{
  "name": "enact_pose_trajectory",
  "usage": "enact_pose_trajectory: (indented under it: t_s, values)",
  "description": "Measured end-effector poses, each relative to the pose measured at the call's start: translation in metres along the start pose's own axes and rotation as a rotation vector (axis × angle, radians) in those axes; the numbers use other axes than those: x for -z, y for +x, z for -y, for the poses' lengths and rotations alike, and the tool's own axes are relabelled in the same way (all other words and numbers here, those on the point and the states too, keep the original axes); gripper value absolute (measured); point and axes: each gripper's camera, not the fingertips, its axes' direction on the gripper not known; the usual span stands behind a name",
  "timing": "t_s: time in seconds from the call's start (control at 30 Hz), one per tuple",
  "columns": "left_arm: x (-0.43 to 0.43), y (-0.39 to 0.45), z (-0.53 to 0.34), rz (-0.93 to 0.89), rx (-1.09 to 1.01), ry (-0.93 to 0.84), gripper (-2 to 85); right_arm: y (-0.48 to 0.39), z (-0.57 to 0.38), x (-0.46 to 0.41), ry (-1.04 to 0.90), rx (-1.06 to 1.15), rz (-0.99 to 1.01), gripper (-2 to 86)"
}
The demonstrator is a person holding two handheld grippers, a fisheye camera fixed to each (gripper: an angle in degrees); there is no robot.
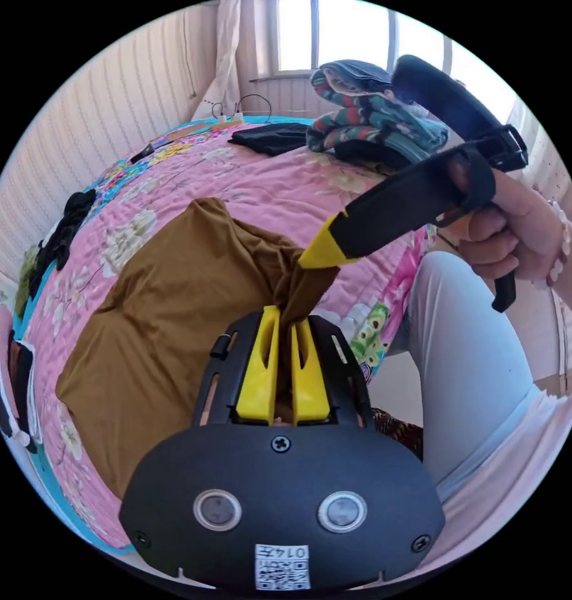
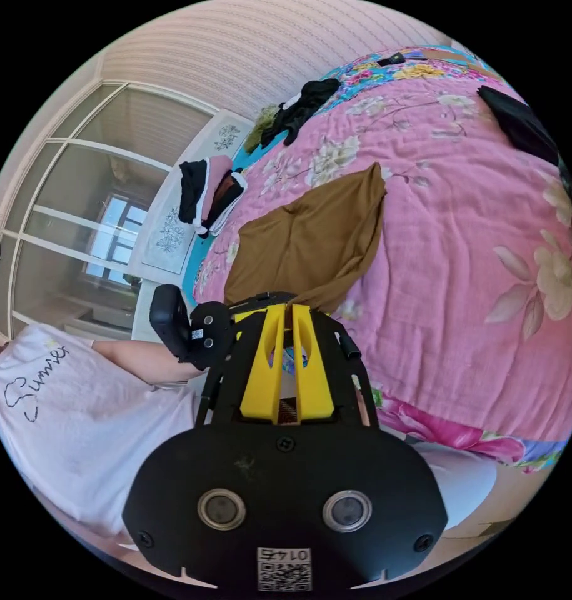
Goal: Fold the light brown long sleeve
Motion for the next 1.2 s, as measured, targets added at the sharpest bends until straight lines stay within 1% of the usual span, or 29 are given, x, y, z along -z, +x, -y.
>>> enact_pose_trajectory:
  t_s: [0.07,0.13,0.23,0.37,0.43,0.47,0.53,0.63,0.7,0.8,0.9,0.97,1.0,1.07,1.17,1.2]
  values:
    - [0.005,-0.013,-0.001,-0.073,0.047,0.004,0.5,0.013,0.014,0.017,0.124,-0.059,-0.074,7.7]
    - [0.009,-0.018,-0.004,-0.086,0.050,0.019,0.0,0.029,0.028,0.022,0.214,-0.115,-0.090,11.7]
    - [0.018,-0.018,-0.008,-0.064,0.025,0.037,-0.4,0.054,0.057,0.008,0.215,-0.207,-0.089,14.2]
    - [0.033,-0.027,-0.016,-0.072,0.063,0.063,-0.5,0.063,0.091,-0.017,0.226,-0.295,-0.078,13.4]
    - [0.039,-0.034,-0.020,-0.093,0.095,0.081,-0.6,0.061,0.097,-0.020,0.250,-0.336,-0.119,8.9]
    - [0.044,-0.040,-0.023,-0.107,0.111,0.094,-0.6,0.060,0.101,-0.021,0.261,-0.317,-0.057,5.3]
    - [0.051,-0.047,-0.028,-0.120,0.126,0.109,-0.5,0.059,0.110,-0.025,0.212,-0.311,0.073,2.8]
    - [0.068,-0.061,-0.039,-0.133,0.161,0.153,-0.5,0.036,0.124,-0.021,0.181,-0.224,0.006,1.7]
    - [0.082,-0.073,-0.049,-0.144,0.200,0.200,-0.5,0.019,0.134,-0.019,0.172,-0.180,0.024,1.3]
    - [0.108,-0.097,-0.072,-0.153,0.308,0.288,-0.5,-0.020,0.156,-0.024,0.152,-0.078,0.054,1.0]
    - [0.137,-0.124,-0.103,-0.155,0.455,0.376,-0.5,-0.072,0.182,-0.046,0.081,0.045,0.042,0.8]
    - [0.158,-0.144,-0.133,-0.113,0.573,0.434,-0.5,-0.116,0.202,-0.076,-0.002,0.129,0.037,0.7]
    - [0.162,-0.149,-0.141,-0.094,0.603,0.444,-0.5,-0.126,0.206,-0.085,-0.021,0.150,0.035,0.7]
    - [0.174,-0.164,-0.173,0.008,0.723,0.451,-0.4,-0.166,0.223,-0.124,-0.100,0.203,-0.010,0.6]
    - [0.183,-0.184,-0.212,0.065,0.886,0.394,-0.3,-0.205,0.237,-0.173,-0.153,0.231,-0.092,0.5]
    - [0.185,-0.187,-0.219,0.068,0.910,0.382,-0.3,-0.211,0.239,-0.182,-0.161,0.230,-0.102,0.4]
